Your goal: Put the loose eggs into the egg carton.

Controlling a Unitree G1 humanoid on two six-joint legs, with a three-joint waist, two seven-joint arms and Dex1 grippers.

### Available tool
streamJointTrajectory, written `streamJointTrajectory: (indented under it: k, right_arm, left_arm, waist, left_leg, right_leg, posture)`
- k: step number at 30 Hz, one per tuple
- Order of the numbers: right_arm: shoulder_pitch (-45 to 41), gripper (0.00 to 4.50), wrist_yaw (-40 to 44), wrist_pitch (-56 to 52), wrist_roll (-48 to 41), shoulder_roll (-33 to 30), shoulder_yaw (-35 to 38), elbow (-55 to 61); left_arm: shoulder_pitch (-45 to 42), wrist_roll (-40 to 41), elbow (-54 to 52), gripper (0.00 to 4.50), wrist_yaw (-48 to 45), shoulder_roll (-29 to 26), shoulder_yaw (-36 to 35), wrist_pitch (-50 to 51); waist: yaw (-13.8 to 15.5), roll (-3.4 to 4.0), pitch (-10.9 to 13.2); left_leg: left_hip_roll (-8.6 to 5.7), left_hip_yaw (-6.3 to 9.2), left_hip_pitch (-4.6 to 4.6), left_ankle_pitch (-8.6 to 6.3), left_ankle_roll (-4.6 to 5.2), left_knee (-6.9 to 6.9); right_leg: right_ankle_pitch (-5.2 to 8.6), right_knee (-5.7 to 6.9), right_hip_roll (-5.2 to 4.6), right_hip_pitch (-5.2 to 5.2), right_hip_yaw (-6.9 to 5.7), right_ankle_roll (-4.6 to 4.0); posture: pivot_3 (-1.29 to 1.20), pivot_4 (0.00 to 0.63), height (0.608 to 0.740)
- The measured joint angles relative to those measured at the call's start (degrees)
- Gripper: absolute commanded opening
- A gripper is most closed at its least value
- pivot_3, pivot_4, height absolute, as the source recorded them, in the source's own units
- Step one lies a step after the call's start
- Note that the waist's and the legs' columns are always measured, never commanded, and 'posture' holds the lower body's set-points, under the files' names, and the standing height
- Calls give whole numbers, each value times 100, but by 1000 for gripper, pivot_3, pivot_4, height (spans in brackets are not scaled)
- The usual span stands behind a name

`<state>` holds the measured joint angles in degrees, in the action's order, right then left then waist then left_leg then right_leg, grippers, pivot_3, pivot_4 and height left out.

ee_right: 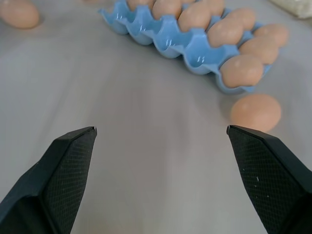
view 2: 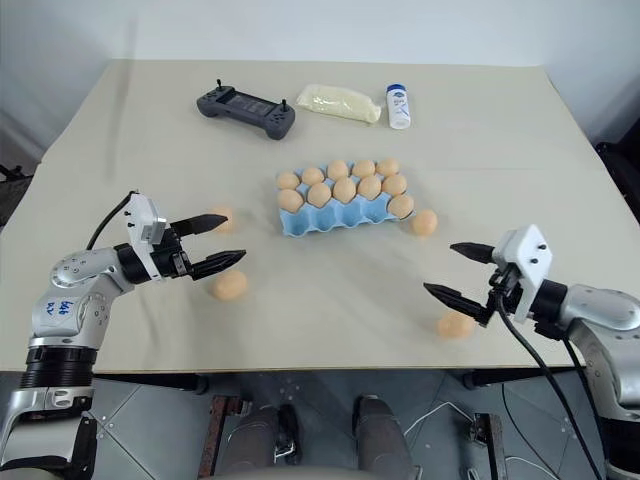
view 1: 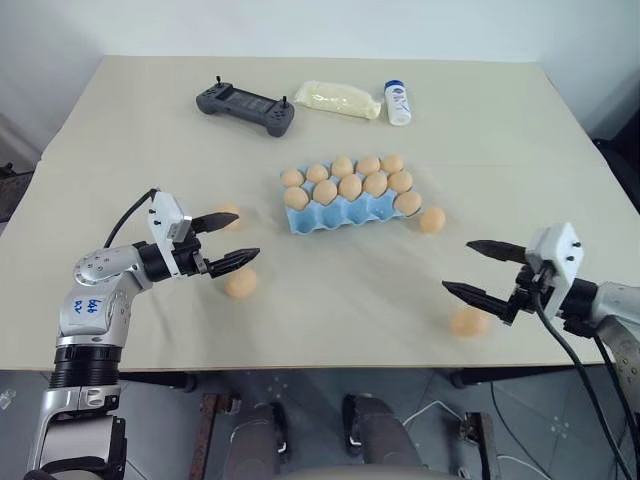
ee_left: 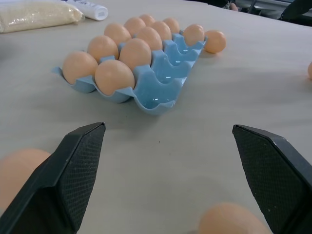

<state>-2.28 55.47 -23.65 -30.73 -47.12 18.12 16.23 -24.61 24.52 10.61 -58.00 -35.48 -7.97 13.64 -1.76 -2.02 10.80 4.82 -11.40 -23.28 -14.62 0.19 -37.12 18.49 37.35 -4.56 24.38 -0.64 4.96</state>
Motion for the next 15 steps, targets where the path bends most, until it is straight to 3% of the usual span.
streamJointTrajectory:
  k: [15]
  right_arm:
    - [32, 4500, -184, -381, -219, -14, 45, 372]
  left_arm:
    - [-140, -36, 48, 4457, 257, 172, 4, -102]
  waist:
    - [8, 0, 0]
  left_leg:
    - [-2, 2, 0, 0, 5, -5]
  right_leg:
    - [0, 4, 3, -1, -2, 1]
  posture:
    - [0, 150, 740]
